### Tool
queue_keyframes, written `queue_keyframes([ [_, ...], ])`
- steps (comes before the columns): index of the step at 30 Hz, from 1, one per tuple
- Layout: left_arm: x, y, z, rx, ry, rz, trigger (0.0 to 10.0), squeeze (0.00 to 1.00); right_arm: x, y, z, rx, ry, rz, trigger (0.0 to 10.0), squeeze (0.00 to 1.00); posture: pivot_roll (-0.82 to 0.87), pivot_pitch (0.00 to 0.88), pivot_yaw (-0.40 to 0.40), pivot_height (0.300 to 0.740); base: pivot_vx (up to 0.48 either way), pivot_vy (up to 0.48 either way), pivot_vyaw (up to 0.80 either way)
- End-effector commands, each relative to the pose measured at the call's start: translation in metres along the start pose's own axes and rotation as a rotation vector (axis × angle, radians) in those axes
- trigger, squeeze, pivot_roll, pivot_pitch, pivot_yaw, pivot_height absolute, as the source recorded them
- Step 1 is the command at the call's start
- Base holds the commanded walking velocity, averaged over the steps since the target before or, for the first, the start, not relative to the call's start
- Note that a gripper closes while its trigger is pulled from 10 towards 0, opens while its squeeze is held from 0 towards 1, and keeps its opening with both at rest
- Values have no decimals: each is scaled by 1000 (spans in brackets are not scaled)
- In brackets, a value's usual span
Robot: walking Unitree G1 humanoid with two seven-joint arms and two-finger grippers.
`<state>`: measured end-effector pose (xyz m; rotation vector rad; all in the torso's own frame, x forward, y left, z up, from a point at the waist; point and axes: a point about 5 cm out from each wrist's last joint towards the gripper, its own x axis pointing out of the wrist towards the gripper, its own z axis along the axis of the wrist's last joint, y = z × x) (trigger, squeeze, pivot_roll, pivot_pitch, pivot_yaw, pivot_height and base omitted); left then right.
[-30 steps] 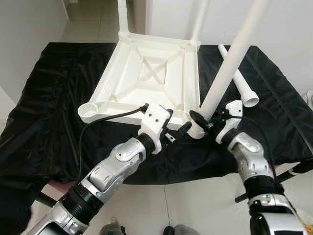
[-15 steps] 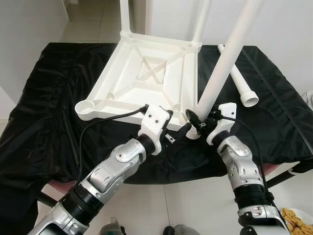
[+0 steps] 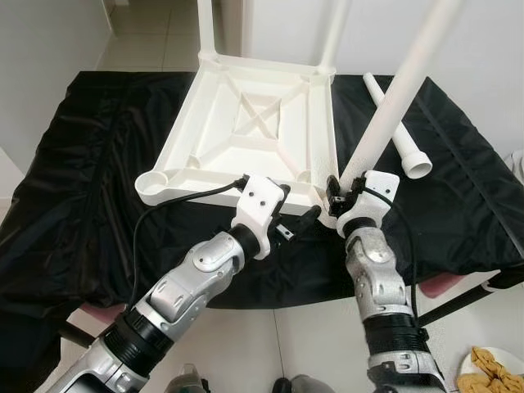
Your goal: Building children table
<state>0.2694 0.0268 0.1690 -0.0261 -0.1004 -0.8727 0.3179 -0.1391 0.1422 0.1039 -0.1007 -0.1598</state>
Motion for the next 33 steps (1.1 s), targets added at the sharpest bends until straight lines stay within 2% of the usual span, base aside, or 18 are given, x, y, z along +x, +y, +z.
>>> queue_keyframes([
  [1,-2,-14,1,8,-3,-269,10000,0,-7,1,-12,-17,59,-31,10000,0,-16,58,-25,740,0,0,0],
  [11,-1,-14,1,10,-4,-269,10000,0,-4,0,-9,-10,60,-6,10000,0,-19,56,-27,740,0,0,0],
  [12,-1,-14,1,10,-5,-268,10000,0,-5,2,-10,3,59,15,10000,1000,-20,56,-27,740,0,0,0],
  [18,-1,-15,1,9,-6,-268,10000,0,-7,1,-9,3,54,38,10000,1000,-20,56,-29,740,0,0,0],
  [26,-2,-15,1,8,-5,-266,10000,0,2,-18,-1,-8,27,233,10000,1000,-22,54,-30,740,0,0,0],
  [29,-2,-15,1,9,-4,-267,10000,0,3,-21,0,-8,25,260,10000,1000,-22,54,-30,740,0,0,0],
  [30,-2,-15,1,9,-4,-267,10000,0,4,-24,1,-5,22,332,10000,82,-23,52,-29,740,0,0,0],
  [31,-2,-15,1,10,-4,-269,10000,0,7,-29,2,-22,19,403,10000,0,-24,49,-29,740,0,0,0],
  [33,-1,-15,1,10,-4,-272,10000,0,10,-36,2,-56,27,509,10000,0,-26,48,-27,740,0,0,0],
])
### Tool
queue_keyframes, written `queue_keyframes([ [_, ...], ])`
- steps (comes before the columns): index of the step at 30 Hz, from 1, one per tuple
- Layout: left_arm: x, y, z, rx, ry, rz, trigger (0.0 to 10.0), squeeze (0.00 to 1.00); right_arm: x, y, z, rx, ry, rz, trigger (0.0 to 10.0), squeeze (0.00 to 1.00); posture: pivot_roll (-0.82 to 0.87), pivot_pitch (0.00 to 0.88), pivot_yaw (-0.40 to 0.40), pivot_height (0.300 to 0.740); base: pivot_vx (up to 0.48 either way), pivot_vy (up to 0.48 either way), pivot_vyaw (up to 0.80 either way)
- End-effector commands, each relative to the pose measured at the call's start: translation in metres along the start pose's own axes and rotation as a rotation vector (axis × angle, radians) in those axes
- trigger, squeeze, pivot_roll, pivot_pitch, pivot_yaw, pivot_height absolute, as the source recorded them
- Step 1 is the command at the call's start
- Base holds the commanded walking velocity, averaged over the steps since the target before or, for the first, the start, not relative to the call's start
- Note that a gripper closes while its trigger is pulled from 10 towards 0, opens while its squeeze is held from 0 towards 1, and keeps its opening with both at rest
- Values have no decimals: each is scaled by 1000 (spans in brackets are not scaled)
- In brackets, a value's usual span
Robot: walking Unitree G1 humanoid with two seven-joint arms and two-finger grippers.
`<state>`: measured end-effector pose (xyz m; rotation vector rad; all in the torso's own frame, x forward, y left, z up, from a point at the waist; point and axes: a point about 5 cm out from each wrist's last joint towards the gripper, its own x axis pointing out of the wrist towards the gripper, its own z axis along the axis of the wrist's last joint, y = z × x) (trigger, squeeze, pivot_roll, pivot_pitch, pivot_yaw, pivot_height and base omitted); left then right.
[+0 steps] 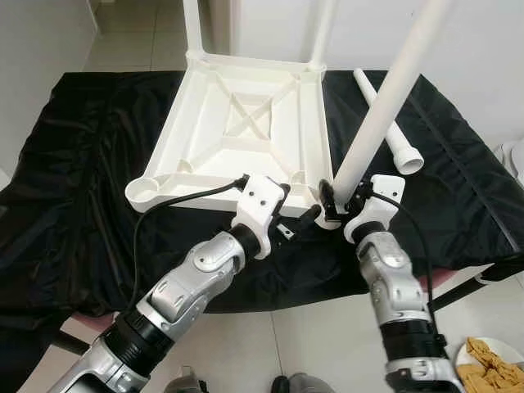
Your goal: Building children table
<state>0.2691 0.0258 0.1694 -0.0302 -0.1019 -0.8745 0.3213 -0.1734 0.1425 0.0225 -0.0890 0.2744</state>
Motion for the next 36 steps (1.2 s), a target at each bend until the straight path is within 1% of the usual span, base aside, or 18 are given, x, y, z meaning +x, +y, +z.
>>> queue_keyframes([
  [1,-2,-14,0,13,-1,-271,10000,0,0,-3,-1,2,-3,73,10000,0,-26,48,-27,740,0,0,0],
  [2,-1,-15,0,13,-1,-274,10000,0,0,-7,-2,-20,9,149,10000,0,-27,46,-26,740,0,0,0],
  [3,-1,-15,0,13,-1,-274,10000,0,0,-7,-2,-20,9,149,10000,0,-27,46,-26,740,0,0,0],
  [6,-1,-15,0,13,-1,-277,10000,0,0,-11,-4,-16,22,224,10000,0,-25,44,-25,740,0,0,0],
  [7,-1,-15,0,13,-1,-277,10000,0,0,-11,-4,-16,22,224,10000,0,-25,44,-25,740,0,0,0],
  [8,-1,-14,1,15,0,-277,10000,0,1,-15,-3,-30,33,292,10000,0,-25,44,-25,740,0,0,0],
  [10,-1,-14,1,16,0,-277,10000,0,1,-16,-3,-34,34,309,10000,0,-25,44,-25,740,0,0,0],
  [13,-2,-14,1,18,1,-275,10000,0,5,-20,-2,-68,50,353,10000,0,-11,34,-24,740,0,0,0],
  [15,-2,-14,1,18,1,-275,10000,0,5,-20,-2,-68,50,353,10000,0,-11,34,-24,740,0,0,0],
  [16,-2,-14,1,19,2,-274,10000,0,8,-23,-1,-74,48,372,10000,0,-8,30,-25,740,0,0,0],
  [20,-2,-13,1,21,1,-271,10000,0,11,-26,0,-78,43,387,10000,0,-7,29,-24,740,0,0,0],
  [21,-2,-13,1,22,0,-270,10000,0,12,-27,1,-84,46,387,6235,0,-8,30,-25,740,0,0,0],
  [23,-2,-12,2,23,-1,-269,10000,0,13,-29,1,-87,47,389,6235,0,-8,30,-25,740,0,0,0],
  [24,-2,-12,2,24,-1,-268,10000,0,14,-30,1,-82,53,389,2627,0,-8,32,-24,740,0,0,0],
  [25,-1,-11,2,26,-2,-267,10000,0,14,-31,0,-77,60,386,0,0,-7,34,-25,740,0,0,0],
  [30,-1,-10,3,27,-3,-261,10000,0,13,-33,-3,-63,84,392,0,0,-4,38,-26,740,0,0,0],
  [36,-2,-9,3,29,-4,-255,10000,0,8,-31,-13,-41,103,418,0,0,-3,39,-27,740,0,0,0],
])
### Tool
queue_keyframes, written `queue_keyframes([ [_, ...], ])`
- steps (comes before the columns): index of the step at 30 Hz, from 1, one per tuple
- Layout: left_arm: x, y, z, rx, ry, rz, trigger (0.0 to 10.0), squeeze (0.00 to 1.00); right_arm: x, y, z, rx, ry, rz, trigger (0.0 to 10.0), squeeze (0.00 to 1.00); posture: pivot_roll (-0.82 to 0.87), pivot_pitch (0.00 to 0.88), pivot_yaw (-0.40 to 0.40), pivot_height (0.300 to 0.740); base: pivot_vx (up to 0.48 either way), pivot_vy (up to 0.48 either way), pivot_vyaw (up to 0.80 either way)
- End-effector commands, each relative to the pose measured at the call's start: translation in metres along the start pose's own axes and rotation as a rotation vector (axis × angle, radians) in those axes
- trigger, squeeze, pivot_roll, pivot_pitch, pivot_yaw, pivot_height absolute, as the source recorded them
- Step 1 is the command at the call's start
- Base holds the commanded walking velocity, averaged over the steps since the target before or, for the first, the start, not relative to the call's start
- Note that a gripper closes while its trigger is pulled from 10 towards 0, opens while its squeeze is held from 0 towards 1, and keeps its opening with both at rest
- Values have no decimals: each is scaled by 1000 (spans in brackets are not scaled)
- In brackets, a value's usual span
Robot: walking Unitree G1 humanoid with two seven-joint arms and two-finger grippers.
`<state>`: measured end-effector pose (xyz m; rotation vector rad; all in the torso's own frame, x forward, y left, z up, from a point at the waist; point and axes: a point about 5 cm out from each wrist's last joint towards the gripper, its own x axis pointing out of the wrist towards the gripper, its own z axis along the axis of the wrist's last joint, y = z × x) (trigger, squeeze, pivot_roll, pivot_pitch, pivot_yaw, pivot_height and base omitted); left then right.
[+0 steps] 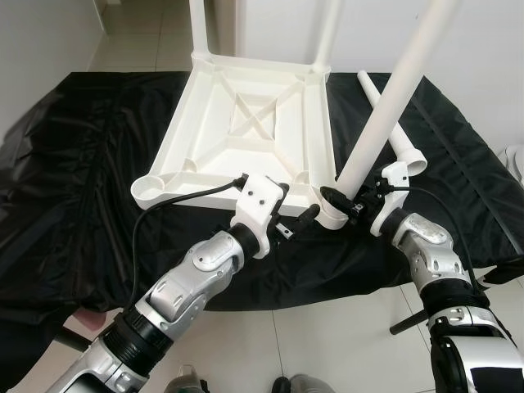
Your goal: Building children table
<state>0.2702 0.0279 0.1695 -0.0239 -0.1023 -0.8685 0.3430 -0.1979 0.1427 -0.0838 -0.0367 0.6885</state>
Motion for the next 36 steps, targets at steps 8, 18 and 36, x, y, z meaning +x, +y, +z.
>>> queue_keyframes([
  [8,-2,-11,3,20,-5,-266,10000,0,-7,10,-17,66,2,-39,10000,0,-12,50,-20,740,0,0,0],
  [18,-2,-12,3,15,-3,-270,10000,0,-2,13,-13,108,-22,-243,10000,0,-16,55,-19,740,0,0,0],
  [36,-1,-13,2,13,-6,-270,10000,0,7,36,9,166,-119,-682,10000,0,-17,55,-24,740,0,0,0],
])
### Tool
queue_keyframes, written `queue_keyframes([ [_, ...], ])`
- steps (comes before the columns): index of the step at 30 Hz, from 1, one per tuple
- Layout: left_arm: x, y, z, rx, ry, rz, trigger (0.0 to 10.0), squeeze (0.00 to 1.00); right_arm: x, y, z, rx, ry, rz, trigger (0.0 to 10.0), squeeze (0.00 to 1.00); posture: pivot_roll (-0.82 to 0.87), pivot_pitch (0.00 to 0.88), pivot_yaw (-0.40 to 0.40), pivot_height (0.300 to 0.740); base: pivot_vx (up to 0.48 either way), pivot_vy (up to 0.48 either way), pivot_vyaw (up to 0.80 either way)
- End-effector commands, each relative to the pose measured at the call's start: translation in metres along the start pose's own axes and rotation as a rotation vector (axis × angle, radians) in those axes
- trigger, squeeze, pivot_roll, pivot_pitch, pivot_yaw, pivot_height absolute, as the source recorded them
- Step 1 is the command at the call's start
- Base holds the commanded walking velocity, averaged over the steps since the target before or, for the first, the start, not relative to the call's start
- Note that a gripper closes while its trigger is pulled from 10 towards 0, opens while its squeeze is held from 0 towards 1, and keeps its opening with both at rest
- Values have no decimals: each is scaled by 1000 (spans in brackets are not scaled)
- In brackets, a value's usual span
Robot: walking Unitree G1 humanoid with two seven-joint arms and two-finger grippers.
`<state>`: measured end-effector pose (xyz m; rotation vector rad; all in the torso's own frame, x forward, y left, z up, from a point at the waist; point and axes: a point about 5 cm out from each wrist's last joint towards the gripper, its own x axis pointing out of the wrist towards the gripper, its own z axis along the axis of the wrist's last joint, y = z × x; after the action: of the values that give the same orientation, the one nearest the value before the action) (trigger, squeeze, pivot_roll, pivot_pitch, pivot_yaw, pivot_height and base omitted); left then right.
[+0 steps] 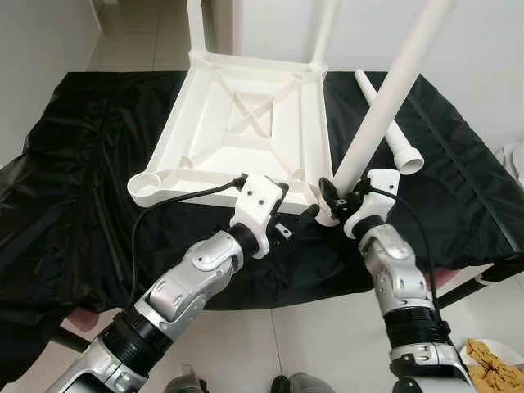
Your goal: Building children table
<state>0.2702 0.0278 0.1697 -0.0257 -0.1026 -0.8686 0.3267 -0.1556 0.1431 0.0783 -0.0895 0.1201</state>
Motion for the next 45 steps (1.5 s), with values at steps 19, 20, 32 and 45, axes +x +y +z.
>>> queue_keyframes([
  [19,-1,-17,0,6,-4,-273,10000,0,-9,14,2,25,-15,-316,10000,0,-11,48,-39,740,0,0,0],
  [20,-1,-17,0,7,-4,-274,10000,0,-9,13,2,23,-14,-321,10000,318,-11,48,-39,740,0,0,0],
  [32,-1,-19,-1,6,-5,-279,10000,0,-12,11,5,33,-41,-249,10000,1000,-11,34,-48,740,0,0,0],
  [45,-1,-18,-1,9,-4,-280,10000,0,-11,-9,2,19,-31,59,10000,0,-16,30,-43,740,0,0,0],
])
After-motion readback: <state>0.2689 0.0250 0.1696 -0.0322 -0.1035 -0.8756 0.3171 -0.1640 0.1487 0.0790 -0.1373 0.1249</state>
